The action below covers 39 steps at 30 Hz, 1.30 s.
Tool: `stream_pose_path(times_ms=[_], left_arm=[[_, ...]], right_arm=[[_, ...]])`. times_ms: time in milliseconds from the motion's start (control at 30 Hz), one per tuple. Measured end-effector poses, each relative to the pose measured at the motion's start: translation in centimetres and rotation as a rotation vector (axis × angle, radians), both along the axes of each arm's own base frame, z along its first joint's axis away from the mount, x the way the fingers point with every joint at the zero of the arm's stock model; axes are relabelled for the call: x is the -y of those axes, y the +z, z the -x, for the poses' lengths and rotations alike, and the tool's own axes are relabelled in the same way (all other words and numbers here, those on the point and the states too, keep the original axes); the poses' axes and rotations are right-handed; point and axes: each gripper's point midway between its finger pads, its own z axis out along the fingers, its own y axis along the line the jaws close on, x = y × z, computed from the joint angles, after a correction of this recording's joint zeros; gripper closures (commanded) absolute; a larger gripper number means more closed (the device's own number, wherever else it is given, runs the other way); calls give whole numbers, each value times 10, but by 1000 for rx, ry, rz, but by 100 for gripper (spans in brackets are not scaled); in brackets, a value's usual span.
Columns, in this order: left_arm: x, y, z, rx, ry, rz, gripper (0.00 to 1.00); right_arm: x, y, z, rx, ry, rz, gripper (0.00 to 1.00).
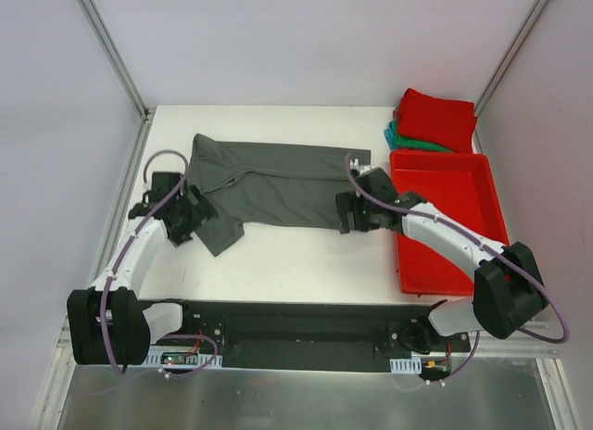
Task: Fold and stack the t-shirts
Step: Fold the flattened tshirt in 1/3 of the way, then grap the side of the flattened tshirt closest away from the robot with both arms
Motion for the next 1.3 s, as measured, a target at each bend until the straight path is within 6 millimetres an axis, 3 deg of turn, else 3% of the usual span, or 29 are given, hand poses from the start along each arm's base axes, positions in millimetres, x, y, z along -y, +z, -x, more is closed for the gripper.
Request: stream_pose_path(times_ms=[133,267,367,733,800,900,1167,1300], left_arm=[[2,-60,56,-191,32,11,25],[3,-77,75,-233,60,26,34],[4,-80,73,-218,67,34,47],[13,-90,55,-209,60,87,59],[14,-91,50,-203,60,94,69],[17,-93,45,-201,63,112,100],[21,-95,41,-191,46,134,100],[21,-95,50,-169,47,135,100]], right_arm=[[11,-37,28,-56,-52,32,4],[12,-50,33,-55,-94,26,4],[7,-46,27,-23,-113,10,4],[8,-43,18,26,-162,10,4],[9,-43,17,28,-166,13,4],[10,-43,16,33,-172,20,4],[17,-49,13,36,-207,55,4],[19,-49,11,45,-221,62,4]])
